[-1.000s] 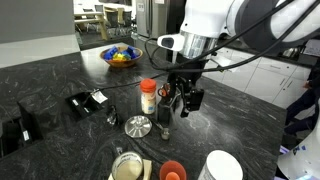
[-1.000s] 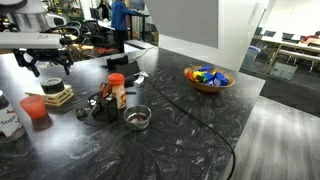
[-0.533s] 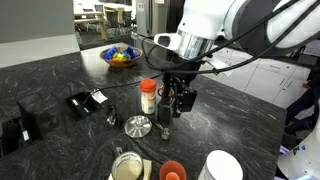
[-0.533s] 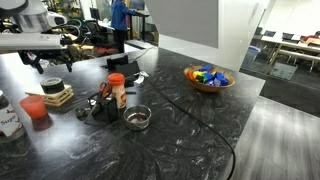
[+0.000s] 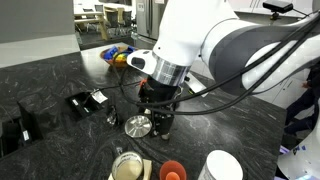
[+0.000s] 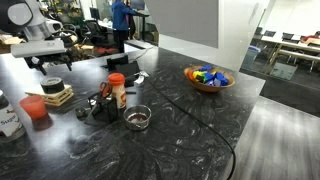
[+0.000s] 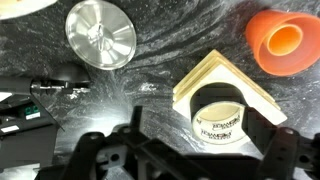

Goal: Take the masking tape from on top of the box and put it on the table

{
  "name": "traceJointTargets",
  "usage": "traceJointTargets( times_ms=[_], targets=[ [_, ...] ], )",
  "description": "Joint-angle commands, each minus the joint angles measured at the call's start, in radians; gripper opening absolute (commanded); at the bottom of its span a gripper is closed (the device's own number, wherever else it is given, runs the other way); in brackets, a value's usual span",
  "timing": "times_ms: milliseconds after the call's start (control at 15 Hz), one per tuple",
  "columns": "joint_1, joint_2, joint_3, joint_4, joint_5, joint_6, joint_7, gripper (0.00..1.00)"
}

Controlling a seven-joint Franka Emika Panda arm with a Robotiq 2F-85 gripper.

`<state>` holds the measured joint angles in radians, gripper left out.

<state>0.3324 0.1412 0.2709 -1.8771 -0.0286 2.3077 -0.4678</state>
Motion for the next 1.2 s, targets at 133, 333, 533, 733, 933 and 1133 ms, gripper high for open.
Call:
traceJointTargets(
  times_ms=[133, 333, 533, 733, 933, 1133],
  targets=[
    [0.0, 0.132, 0.045, 0.159, -0.069, 0.006, -0.047, 1.0],
    [0.003, 0.206, 0.079, 0.227, -0.048, 0.001, -0.097, 1.0],
    [0.005, 0.266, 0.104, 0.272, -0.047, 0.004, -0.14, 1.0],
    [0.007, 0.31, 0.113, 0.307, -0.053, 0.004, -0.176, 1.0],
    [0.01, 0.336, 0.11, 0.315, -0.063, 0.008, -0.21, 1.0],
    [0.011, 0.355, 0.109, 0.311, -0.063, 0.012, -0.24, 1.0]
  ],
)
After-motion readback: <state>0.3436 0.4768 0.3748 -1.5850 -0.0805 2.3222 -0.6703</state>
